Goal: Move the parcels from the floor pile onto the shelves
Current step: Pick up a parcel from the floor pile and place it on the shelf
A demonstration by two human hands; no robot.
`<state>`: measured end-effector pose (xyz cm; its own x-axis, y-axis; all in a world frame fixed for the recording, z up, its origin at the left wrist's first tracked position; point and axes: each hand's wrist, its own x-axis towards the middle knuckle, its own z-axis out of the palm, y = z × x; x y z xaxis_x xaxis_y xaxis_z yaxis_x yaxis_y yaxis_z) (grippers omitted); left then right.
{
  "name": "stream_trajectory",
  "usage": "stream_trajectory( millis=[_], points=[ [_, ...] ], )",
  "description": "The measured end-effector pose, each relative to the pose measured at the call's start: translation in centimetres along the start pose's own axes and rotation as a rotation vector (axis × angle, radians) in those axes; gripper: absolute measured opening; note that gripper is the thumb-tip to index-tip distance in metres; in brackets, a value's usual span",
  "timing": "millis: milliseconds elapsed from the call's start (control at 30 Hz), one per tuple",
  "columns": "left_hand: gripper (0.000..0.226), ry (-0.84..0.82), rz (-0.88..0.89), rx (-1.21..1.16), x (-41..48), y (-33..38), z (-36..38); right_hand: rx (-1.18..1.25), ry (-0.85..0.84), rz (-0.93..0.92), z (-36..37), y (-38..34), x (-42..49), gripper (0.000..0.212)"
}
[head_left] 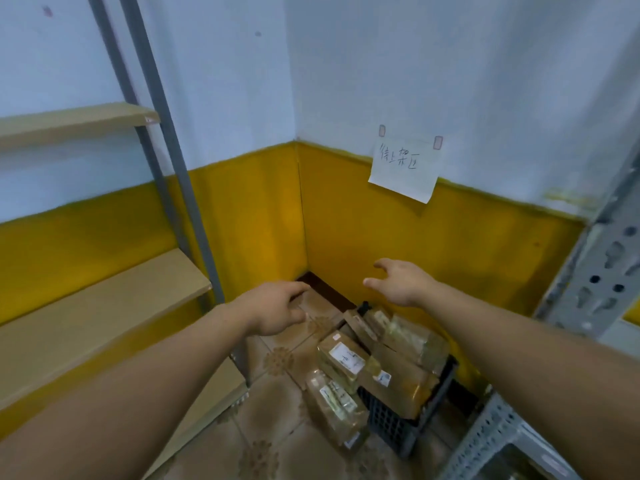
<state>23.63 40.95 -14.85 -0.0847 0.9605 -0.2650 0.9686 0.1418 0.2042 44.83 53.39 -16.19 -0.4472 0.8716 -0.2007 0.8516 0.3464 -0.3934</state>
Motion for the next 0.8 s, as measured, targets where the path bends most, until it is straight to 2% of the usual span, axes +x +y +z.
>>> stream_trajectory(
  millis=[267,400,500,633,733,800],
  points=[
    [0.063,-0.225,0.076,-0.041,13.9,-2.1,4.8,0.09,-0.132,0.285,5.3,7.1,9.5,0.069],
    [0.067,-0.354,0.109,-0.078,20.0,-4.0,6.2,0.138,-0.184,0.431,6.6,9.8,11.5,0.057],
    [0.064,-0.404,0.187,-0.02,25.1,-5.0,6.8,0.227,-0.145,0.57,7.7,11.4,13.0,0.054],
    [0.057,-0.51,0.275,-0.02,31.6,-6.2,7.8,0.271,-0.113,0.729,9.0,12.3,14.5,0.064],
    [0.044,-0.6,0.324,-0.017,37.0,-7.5,9.1,0.323,-0.045,0.847,10.5,12.5,15.5,0.059],
    [0.043,-0.632,0.349,-0.027,40.1,-7.5,10.4,0.344,-0.022,0.898,11.2,12.7,16.0,0.052]
  ],
)
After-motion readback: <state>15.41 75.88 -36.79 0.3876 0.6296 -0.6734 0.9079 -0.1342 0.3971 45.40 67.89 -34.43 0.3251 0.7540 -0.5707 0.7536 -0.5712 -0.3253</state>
